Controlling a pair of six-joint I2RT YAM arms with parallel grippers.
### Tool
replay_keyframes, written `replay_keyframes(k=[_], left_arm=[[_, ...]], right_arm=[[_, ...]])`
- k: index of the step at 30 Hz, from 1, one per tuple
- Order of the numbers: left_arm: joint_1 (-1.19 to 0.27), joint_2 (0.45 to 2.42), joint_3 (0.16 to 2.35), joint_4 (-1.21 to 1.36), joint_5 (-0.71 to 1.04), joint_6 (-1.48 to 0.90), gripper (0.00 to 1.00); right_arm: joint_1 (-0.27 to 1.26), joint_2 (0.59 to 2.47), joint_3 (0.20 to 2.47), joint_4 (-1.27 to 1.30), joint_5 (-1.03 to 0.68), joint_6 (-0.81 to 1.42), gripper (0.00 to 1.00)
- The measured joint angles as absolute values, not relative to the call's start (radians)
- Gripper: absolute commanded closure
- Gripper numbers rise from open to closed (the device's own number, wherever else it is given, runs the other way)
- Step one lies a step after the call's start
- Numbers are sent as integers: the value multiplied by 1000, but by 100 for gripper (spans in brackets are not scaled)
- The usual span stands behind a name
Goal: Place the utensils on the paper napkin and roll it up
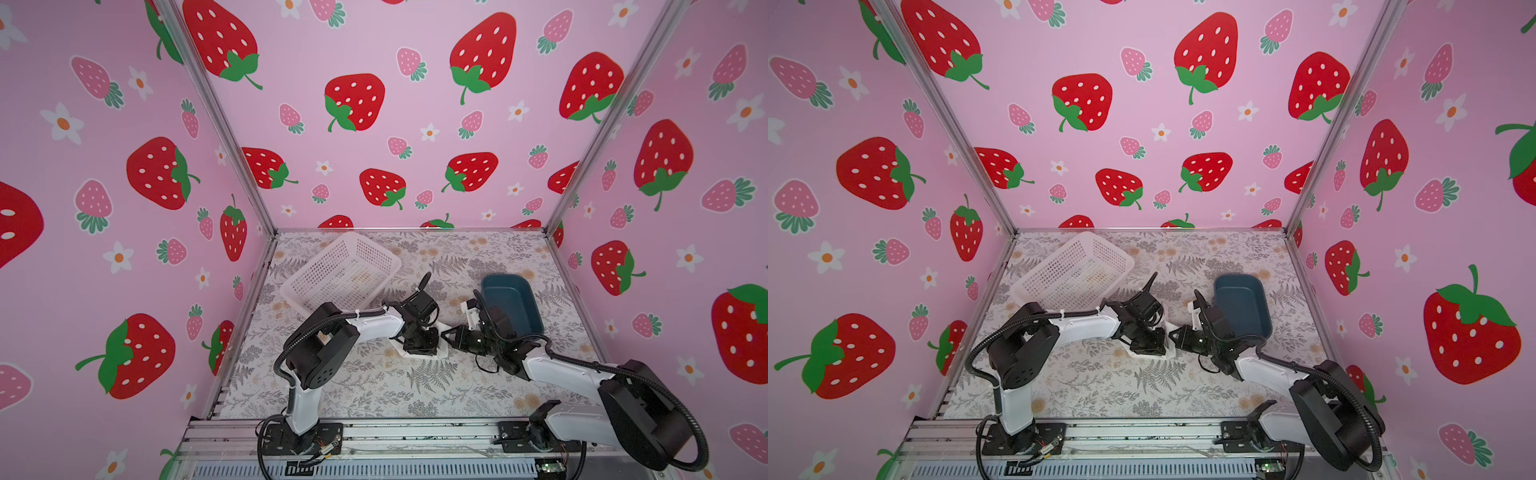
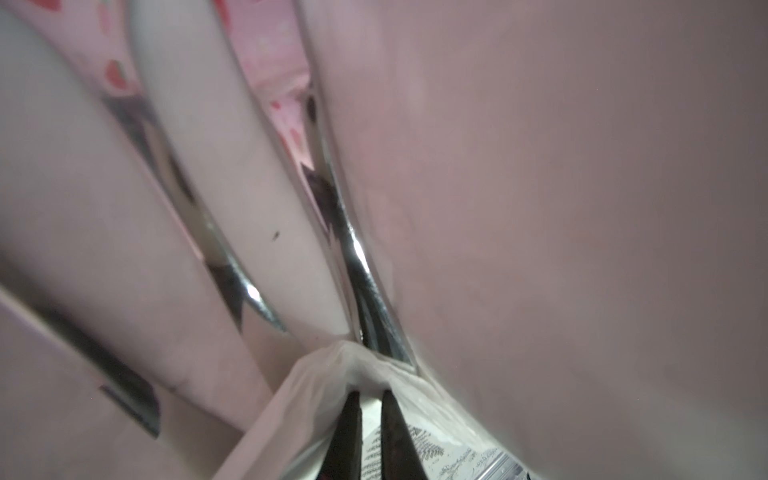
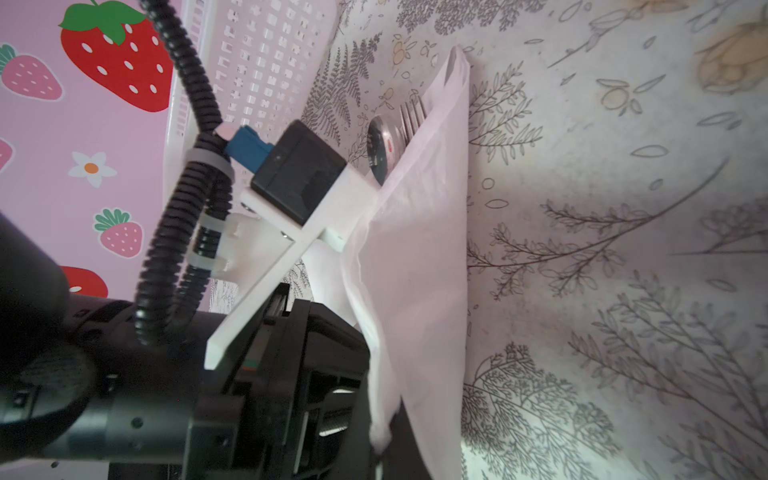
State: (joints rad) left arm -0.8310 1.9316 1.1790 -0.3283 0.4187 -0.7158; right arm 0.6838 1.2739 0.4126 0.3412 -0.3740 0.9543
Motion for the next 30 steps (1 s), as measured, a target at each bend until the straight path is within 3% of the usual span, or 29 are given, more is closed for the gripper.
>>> replay_keyframes(k=[23,30], left_arm=[[-796,1695,958,-260,371,-761,84],[-796,1713,958,-242,378,-766,84]], right_arm=[[727,1319,439,342,-325,989,95],[728,1330,445,342,-323,995,95]])
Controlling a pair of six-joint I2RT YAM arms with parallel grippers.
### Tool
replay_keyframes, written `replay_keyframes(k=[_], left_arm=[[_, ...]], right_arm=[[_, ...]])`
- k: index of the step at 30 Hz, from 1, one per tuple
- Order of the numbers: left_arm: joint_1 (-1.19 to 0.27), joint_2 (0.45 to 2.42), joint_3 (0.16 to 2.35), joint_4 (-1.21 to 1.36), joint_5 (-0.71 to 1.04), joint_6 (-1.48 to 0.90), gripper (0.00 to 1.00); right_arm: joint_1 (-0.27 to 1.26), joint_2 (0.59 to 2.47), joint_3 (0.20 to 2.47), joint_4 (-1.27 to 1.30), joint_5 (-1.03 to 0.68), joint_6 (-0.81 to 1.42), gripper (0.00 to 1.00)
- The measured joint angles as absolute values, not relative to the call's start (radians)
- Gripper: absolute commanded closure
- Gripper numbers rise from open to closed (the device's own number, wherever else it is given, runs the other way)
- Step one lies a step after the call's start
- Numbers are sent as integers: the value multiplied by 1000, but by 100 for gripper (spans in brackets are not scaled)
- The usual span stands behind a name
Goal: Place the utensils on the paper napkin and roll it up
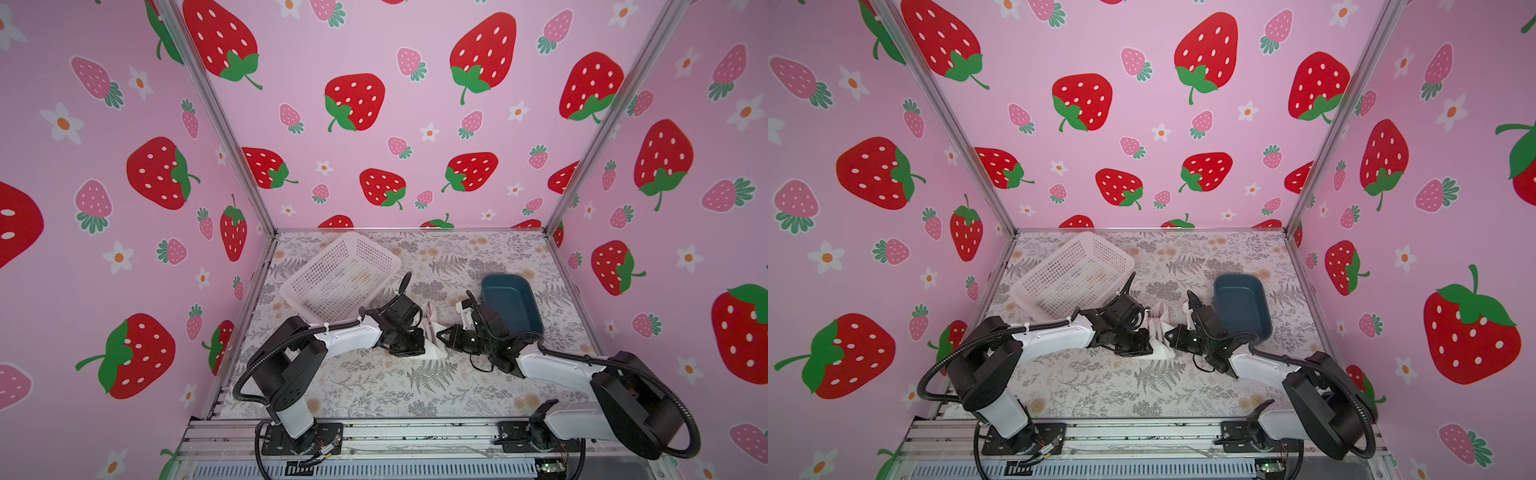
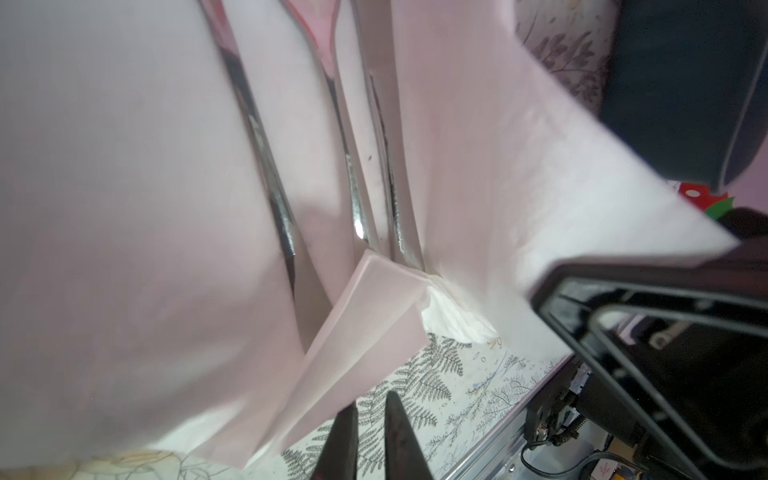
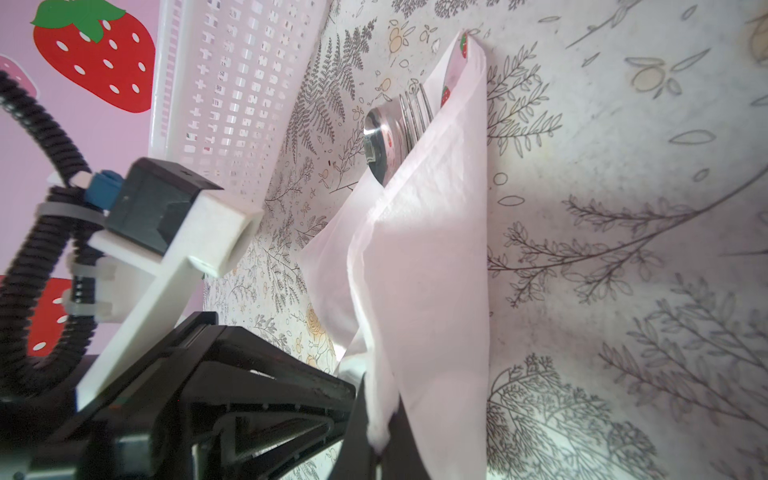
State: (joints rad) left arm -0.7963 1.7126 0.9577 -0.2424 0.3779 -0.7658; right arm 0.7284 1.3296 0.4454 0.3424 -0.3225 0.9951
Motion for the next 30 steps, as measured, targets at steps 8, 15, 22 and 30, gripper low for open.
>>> replay_keyframes(k=[8,15,22,30], left_arm=[[-786,1776,974,-259,374,-762,84],[-768,1779,992,-257,366,-760,84],[-757,1798,992,-241,370,-760,84],[-748,1799,991,-224,370,-762,84]], right_arm=[[742,1333,467,343,-325,996,95],[778,1376,493,346,-327,995,95],[818,1451,540,361,-326,997,95],[844,1510,558,381,-326,1000,95]])
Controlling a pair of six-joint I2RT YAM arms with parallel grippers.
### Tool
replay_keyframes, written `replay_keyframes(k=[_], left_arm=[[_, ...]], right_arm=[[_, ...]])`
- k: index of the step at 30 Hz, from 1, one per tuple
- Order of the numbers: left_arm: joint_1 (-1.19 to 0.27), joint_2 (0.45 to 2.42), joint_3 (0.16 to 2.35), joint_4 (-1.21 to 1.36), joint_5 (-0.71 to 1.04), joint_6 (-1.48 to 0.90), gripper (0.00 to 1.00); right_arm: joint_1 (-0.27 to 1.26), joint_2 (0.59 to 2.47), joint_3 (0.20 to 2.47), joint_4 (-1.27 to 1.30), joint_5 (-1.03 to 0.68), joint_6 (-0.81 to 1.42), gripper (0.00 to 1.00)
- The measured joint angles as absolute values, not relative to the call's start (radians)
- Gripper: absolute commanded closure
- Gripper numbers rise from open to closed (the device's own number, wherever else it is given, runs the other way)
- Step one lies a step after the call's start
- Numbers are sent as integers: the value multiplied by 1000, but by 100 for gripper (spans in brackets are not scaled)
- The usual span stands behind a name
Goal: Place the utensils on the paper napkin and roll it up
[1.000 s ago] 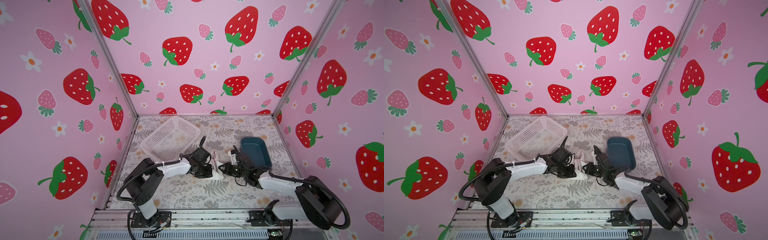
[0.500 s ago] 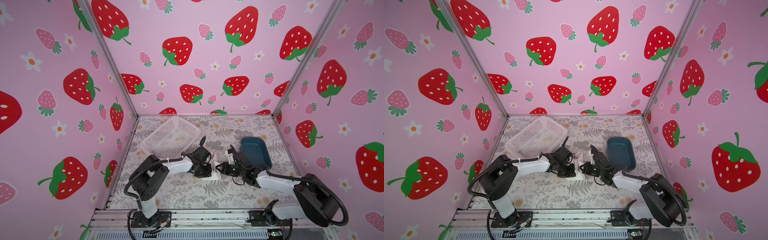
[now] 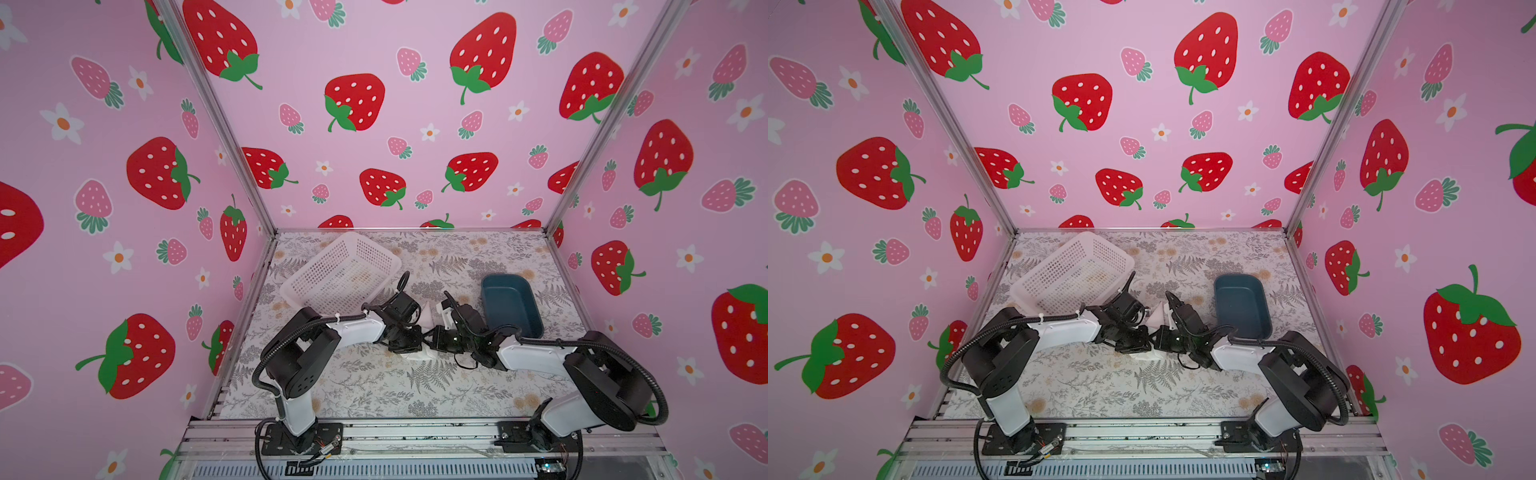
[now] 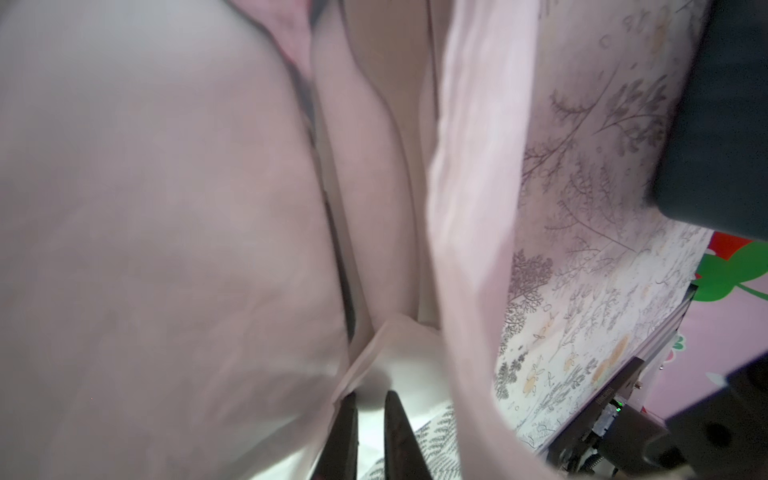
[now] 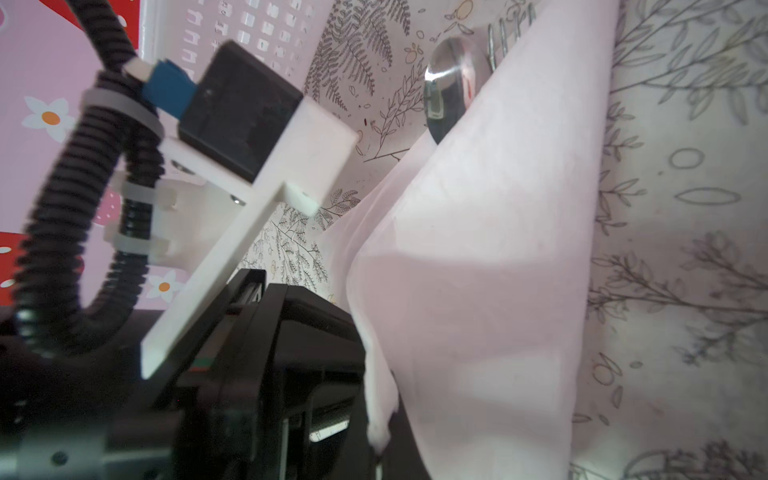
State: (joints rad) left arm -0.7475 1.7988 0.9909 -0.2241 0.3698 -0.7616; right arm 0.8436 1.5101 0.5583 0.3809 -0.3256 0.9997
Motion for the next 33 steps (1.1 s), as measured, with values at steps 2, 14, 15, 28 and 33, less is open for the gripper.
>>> replay_keyframes(k=[2,14,15,28,33], left_arm=[[-742,1787,983,-220,370,-768,81],[-624,1576,912,-177,429,-858,37],[-615,1581,912,-167,440,-869,34],[-607,1745,974,-131,538,-888,29],[-607,1786,999,-131,554,-891,35]], right_arm=[[844,1514,558,381,-326,1000,95],[844,1545,561,395,-327,999,92],[845,1549,561,396,-327,998,92],[849,1577,567,405,-342,996,77],[849,1577,567,411,-348,991,68]])
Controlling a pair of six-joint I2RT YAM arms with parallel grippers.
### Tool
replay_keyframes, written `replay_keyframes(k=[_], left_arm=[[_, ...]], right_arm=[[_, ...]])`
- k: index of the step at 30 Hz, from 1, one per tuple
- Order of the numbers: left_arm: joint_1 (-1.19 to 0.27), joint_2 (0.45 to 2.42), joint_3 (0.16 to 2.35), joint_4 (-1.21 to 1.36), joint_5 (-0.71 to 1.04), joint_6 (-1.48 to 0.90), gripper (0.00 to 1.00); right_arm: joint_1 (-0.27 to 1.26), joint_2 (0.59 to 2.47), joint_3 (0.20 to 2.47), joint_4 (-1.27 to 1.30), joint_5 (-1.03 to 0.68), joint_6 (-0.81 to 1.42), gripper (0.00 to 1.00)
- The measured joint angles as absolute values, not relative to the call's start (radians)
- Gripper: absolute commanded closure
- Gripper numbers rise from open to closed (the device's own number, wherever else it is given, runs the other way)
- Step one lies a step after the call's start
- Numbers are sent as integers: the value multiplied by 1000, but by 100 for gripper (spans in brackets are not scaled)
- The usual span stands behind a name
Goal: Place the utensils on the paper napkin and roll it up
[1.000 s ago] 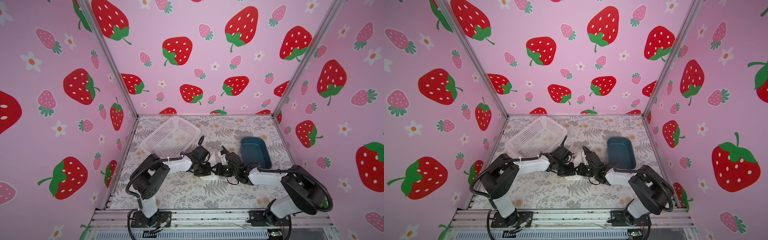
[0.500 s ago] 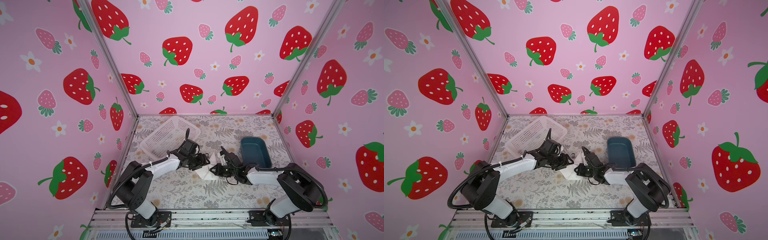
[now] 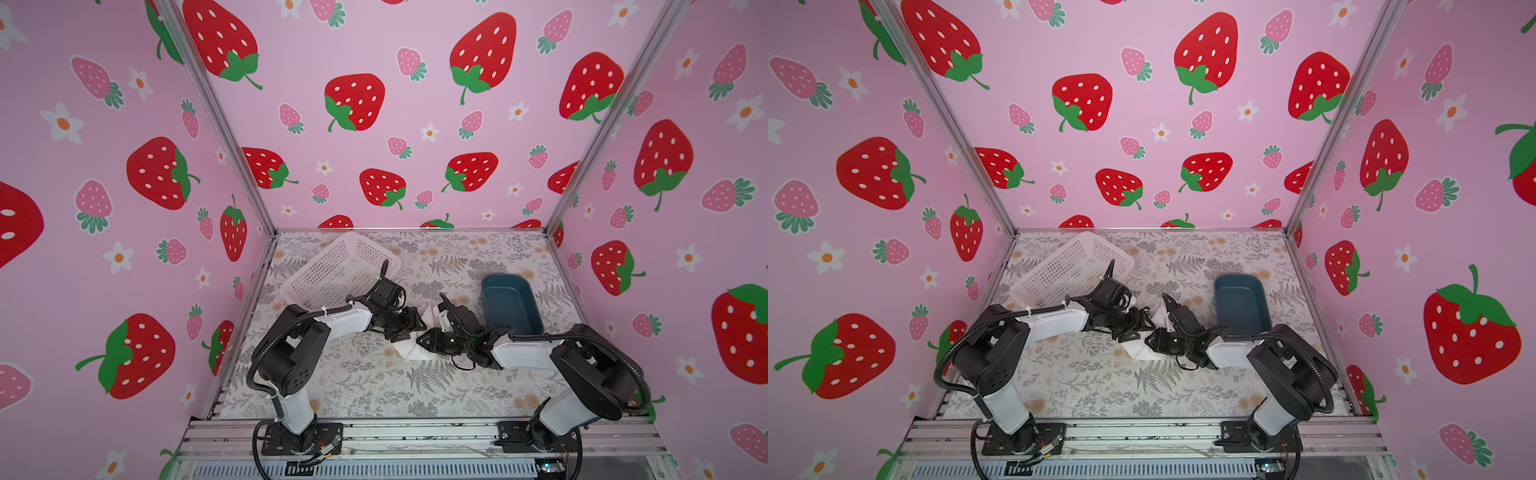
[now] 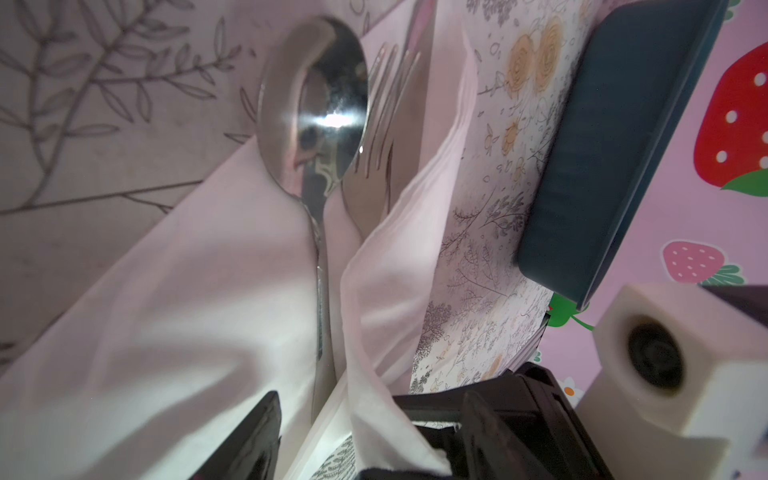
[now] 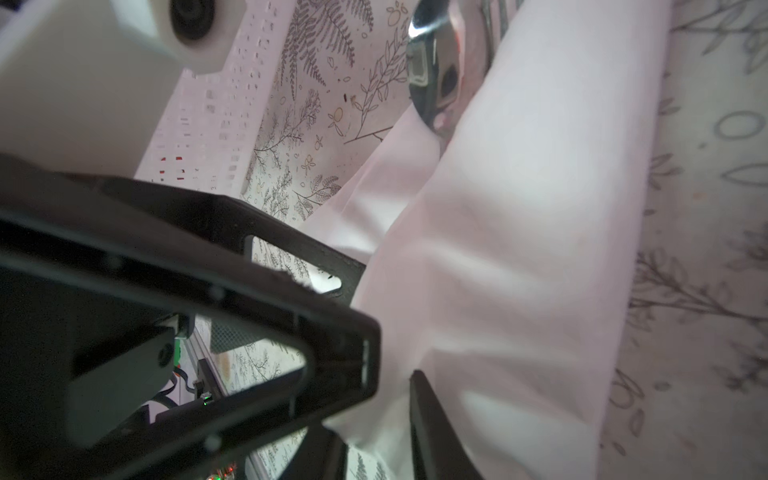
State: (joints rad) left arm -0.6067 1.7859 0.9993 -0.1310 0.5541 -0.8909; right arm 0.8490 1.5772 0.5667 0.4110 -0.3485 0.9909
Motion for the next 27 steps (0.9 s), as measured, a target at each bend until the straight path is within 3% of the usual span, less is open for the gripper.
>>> replay_keyframes(k=[12,18,23,27], left_arm=[[-607,1826,1002,-134,569,-885,64],[-607,1826,1002,-138,564,-879,85],[-607,1826,1007,-150,557,-858,87],[-607,1828,1019,-162,557,-844,87]], right_arm=[[849,1574,553,448,-370,986,57],[849,1502,526,442,-355,981,50],[824,1293,437,418,-248,1010,50],[734,1148,332,381,-168,1072,59]])
